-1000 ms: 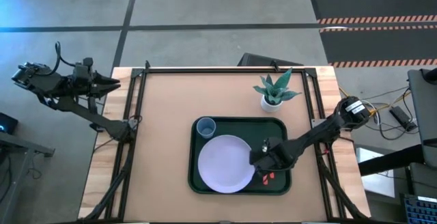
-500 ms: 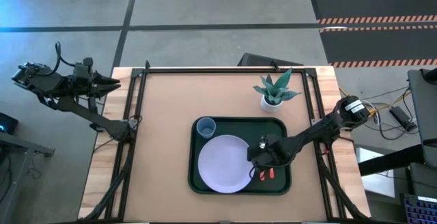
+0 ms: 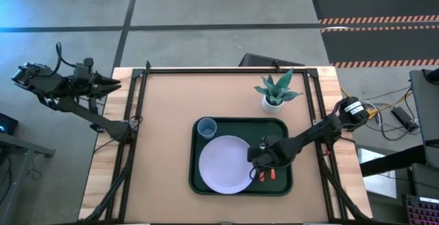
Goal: Pick and place plate/cup/fork/spoon on tray
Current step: Put the orange fork on the dark green serving tray to the left of the orange spoon
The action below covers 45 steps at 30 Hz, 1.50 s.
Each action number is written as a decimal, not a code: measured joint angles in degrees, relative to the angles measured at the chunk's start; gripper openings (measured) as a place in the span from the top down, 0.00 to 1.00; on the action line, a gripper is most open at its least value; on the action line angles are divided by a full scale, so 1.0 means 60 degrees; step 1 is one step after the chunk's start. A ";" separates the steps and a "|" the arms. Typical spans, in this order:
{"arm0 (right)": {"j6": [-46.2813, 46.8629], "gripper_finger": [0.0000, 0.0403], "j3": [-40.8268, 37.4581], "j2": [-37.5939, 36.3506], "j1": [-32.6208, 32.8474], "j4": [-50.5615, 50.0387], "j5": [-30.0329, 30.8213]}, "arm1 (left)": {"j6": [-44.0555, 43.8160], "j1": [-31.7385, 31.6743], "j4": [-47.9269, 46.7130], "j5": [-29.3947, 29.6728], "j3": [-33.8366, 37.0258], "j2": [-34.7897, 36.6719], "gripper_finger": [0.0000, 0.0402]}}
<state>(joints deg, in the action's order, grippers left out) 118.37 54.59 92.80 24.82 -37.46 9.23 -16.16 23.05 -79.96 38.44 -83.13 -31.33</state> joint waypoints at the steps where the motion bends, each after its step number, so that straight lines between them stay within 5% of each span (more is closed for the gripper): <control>1: -0.0001 0.98 -0.0004 0.0024 0.0000 0.0014 0.0000 | 0.0000 0.0000 0.0000 0.0000 0.0000 0.0000 0.87; 33: -0.0423 0.98 -0.0022 0.0038 0.0000 -0.0245 -0.0194 | -0.0004 -0.0007 -0.0007 0.0000 0.0000 0.0000 0.87; 45: -0.0408 0.88 0.0051 0.0053 0.0004 -0.0240 -0.0055 | 0.0000 -0.0007 -0.0011 0.0000 0.0000 0.0000 0.87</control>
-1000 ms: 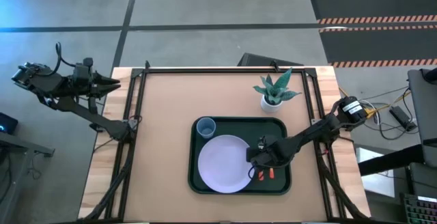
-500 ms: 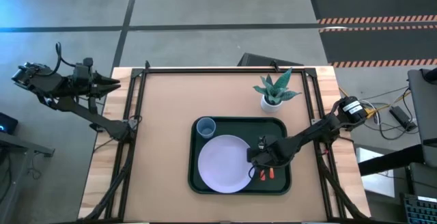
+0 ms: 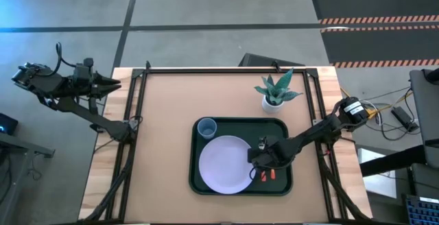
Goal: Pick and place plate/cup/fork/spoon on tray
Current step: Put the orange fork on the dark green serving tray to the left of the orange spoon, then adjust the dark green serving tray on the table
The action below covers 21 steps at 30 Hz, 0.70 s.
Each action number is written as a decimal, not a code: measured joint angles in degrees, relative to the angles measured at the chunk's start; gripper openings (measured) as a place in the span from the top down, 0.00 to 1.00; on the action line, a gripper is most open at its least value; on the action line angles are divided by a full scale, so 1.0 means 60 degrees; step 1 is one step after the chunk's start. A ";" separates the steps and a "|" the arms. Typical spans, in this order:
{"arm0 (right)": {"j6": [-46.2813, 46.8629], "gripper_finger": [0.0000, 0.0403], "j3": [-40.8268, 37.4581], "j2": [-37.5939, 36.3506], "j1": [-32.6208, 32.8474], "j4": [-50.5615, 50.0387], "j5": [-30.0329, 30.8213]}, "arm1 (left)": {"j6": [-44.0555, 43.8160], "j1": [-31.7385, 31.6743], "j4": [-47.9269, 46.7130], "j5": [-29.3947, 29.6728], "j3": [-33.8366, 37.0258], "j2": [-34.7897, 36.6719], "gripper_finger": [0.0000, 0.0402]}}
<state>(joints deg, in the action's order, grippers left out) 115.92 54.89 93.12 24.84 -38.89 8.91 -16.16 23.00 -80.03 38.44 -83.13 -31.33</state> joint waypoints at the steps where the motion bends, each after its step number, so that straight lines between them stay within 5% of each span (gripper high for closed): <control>1: 0.0000 0.87 0.0000 0.0000 0.0000 -0.0004 0.0007 | -0.0004 0.0000 0.0000 -0.0001 0.0000 0.0000 0.87; 16: 0.0234 0.80 -0.0015 -0.0917 0.0000 -0.0161 0.0076 | 0.0000 0.0004 0.0000 -0.0004 -0.0002 0.0002 0.87; 21: -0.0202 0.82 0.0343 -0.1986 0.0004 -0.0517 0.1982 | -0.0005 0.0004 -0.0002 -0.0004 0.0000 0.0004 0.87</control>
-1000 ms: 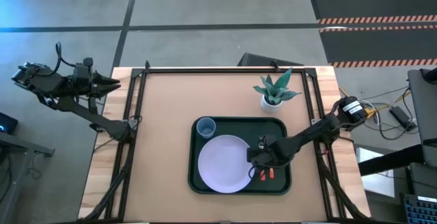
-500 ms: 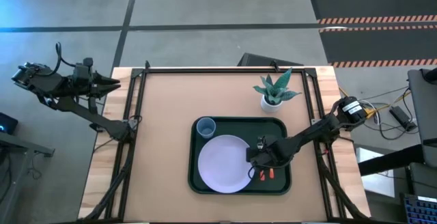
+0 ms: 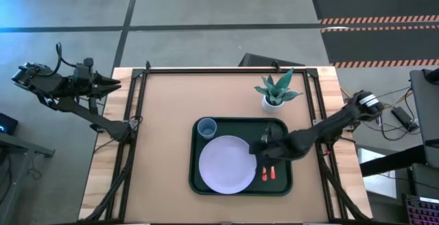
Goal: Pick and place plate/cup/fork/spoon on tray
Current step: Adjust the dark green serving tray on the table
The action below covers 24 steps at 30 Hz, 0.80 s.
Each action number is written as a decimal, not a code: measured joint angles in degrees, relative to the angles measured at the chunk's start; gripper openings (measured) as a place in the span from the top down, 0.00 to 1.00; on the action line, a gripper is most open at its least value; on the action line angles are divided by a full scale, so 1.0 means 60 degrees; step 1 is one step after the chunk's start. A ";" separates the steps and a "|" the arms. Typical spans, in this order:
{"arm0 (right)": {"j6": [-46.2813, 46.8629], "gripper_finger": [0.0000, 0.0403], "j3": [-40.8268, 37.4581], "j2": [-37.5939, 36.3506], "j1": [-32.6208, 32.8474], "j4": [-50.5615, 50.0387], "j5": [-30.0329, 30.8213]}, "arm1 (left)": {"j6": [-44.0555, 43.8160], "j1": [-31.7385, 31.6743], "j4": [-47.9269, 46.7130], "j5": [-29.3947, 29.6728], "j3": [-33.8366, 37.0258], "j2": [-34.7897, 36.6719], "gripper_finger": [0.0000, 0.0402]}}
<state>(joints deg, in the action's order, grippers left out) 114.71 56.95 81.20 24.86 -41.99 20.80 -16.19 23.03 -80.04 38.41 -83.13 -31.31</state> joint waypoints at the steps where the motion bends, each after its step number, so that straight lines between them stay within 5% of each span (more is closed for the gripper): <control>1: -0.0281 0.82 0.0168 -0.0240 0.0000 -0.0125 0.0519 | 0.0000 0.0000 0.0002 0.0000 0.0000 0.0000 0.87; 5: -0.1599 0.83 0.0885 -0.0949 0.0000 -0.0659 0.2221 | -0.0003 0.0004 0.0002 0.0000 0.0000 0.0000 0.87; 15: -0.6311 0.83 0.3001 -0.1990 -0.0004 -0.1039 0.4485 | -0.0309 0.0004 -0.0001 0.0000 0.0049 0.0000 0.87; 24: -0.8108 0.95 0.4445 -0.1963 -0.0007 -0.2802 0.4560 | -0.1324 -0.0004 0.0006 0.0497 0.0618 0.0004 0.87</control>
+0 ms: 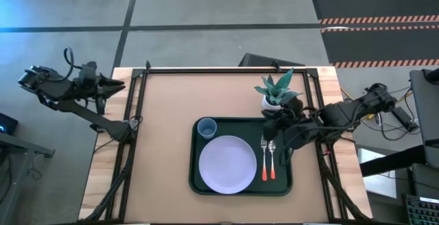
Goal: Pick and place plate/cup/fork/spoon on tray
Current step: Adjust the dark green serving tray on the table
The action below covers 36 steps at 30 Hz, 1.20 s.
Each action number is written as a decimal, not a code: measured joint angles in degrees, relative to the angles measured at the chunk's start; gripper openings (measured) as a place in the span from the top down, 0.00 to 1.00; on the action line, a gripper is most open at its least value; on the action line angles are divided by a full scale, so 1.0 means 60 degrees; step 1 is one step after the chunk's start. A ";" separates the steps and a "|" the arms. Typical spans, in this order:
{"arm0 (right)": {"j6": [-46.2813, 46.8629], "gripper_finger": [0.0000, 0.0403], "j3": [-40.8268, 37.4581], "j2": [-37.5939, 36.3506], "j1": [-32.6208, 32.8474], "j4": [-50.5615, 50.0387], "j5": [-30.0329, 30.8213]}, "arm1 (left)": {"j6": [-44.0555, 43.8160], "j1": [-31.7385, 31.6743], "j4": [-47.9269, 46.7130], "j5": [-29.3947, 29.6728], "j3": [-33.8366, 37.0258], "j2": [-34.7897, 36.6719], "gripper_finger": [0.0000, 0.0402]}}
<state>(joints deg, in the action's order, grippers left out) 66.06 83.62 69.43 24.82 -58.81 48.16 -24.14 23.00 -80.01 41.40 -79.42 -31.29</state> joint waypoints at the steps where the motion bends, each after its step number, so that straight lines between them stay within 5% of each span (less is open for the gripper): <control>1: 0.0000 0.96 0.0034 0.0000 0.0000 -0.0234 0.0003 | -0.0205 0.0000 -0.0007 0.0041 0.0078 0.0000 0.87; 11: -0.0281 0.97 -0.0016 -0.0017 -0.0209 -0.0634 -0.0169 | -0.0923 0.0000 0.0234 0.0263 0.1182 -0.0057 0.87; 17: -0.0535 0.98 0.0039 0.0004 -0.0204 -0.0428 0.0896 | -0.0864 0.0000 0.1079 -0.0227 0.2787 -0.0338 0.98; 29: -0.1752 0.98 0.0095 0.0000 -0.0208 0.0211 0.2611 | 0.0586 -0.0830 0.7832 -0.0768 0.7455 -0.1270 1.00; 36: -0.3103 0.98 0.0979 0.0000 -0.0205 0.0198 0.2822 | 0.0159 -0.3043 0.8759 -0.3091 0.8064 -0.2719 1.00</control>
<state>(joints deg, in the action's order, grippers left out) 47.45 89.50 69.43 23.59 -57.62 65.10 -23.18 4.75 -27.45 22.85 -31.04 -47.60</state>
